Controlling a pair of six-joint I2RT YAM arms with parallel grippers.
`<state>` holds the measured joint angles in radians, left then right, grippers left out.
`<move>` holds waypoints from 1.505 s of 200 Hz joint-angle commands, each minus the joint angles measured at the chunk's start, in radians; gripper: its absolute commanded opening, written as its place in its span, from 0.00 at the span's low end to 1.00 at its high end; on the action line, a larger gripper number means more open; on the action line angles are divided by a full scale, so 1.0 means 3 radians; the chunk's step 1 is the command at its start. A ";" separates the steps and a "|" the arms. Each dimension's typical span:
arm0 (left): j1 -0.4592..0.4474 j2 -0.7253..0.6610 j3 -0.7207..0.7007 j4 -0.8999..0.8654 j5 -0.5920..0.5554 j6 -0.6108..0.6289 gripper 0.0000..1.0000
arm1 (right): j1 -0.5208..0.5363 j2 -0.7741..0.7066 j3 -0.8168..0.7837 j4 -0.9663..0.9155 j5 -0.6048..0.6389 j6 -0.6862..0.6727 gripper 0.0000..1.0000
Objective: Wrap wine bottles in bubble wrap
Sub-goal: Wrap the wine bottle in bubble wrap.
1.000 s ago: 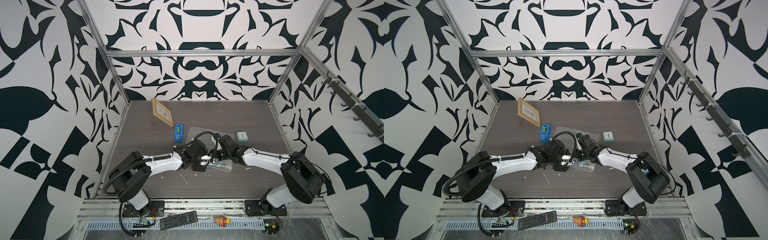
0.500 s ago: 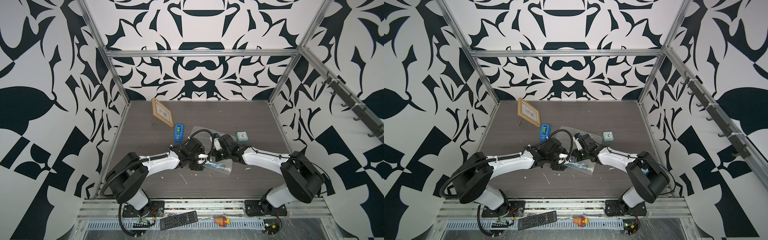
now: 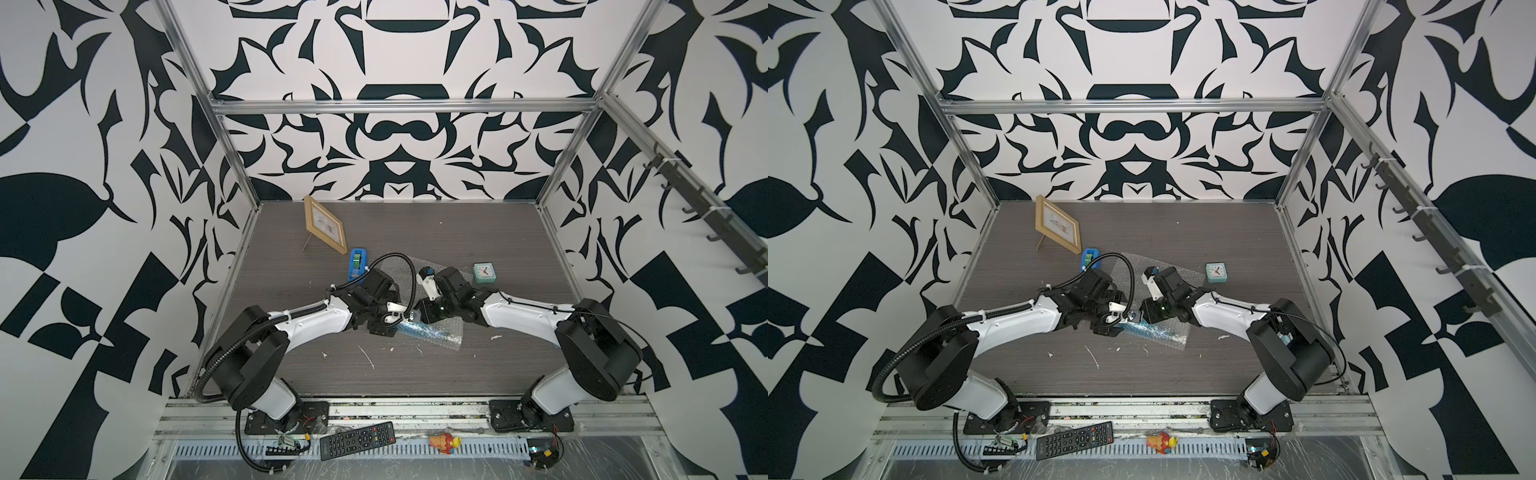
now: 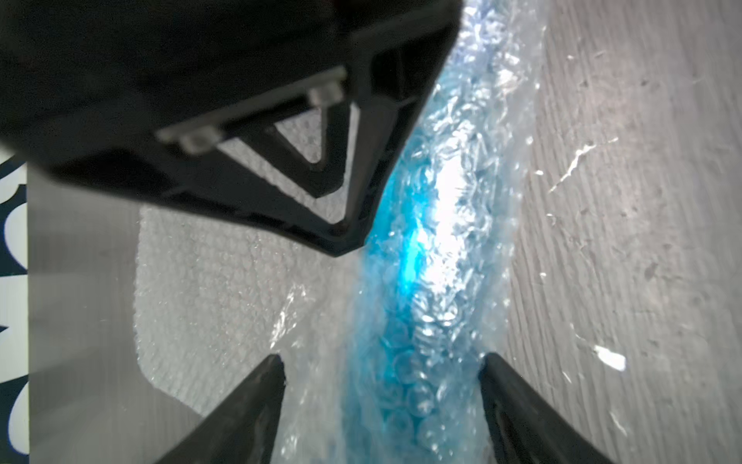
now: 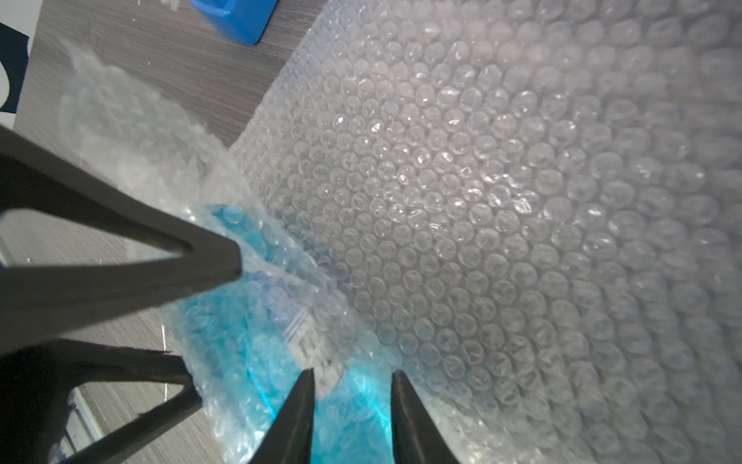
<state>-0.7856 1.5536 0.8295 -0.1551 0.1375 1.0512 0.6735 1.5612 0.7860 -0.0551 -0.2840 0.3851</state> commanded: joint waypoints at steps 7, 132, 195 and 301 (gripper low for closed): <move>0.0010 0.0161 0.0088 -0.0042 0.0100 0.0207 0.81 | -0.0013 0.0058 0.0064 -0.0127 -0.0068 -0.0030 0.34; -0.0002 0.0531 0.0358 -0.0619 0.0166 0.0107 0.61 | -0.0197 -0.0182 0.0135 -0.0366 -0.0029 -0.0304 0.39; -0.0035 0.0518 0.0492 -0.1179 0.0332 -0.0321 0.28 | -0.0397 -0.1256 -0.0120 -0.0546 0.0262 -0.0751 0.53; 0.0300 0.1236 0.1485 -0.2684 0.0973 -0.1126 0.23 | 0.0665 -0.2472 -0.1061 -0.0006 0.1298 -0.2160 0.60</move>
<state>-0.7269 1.8965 1.2297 -0.8070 0.3714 0.7792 0.7658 0.7769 0.4561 -0.1307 -0.0380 -0.1177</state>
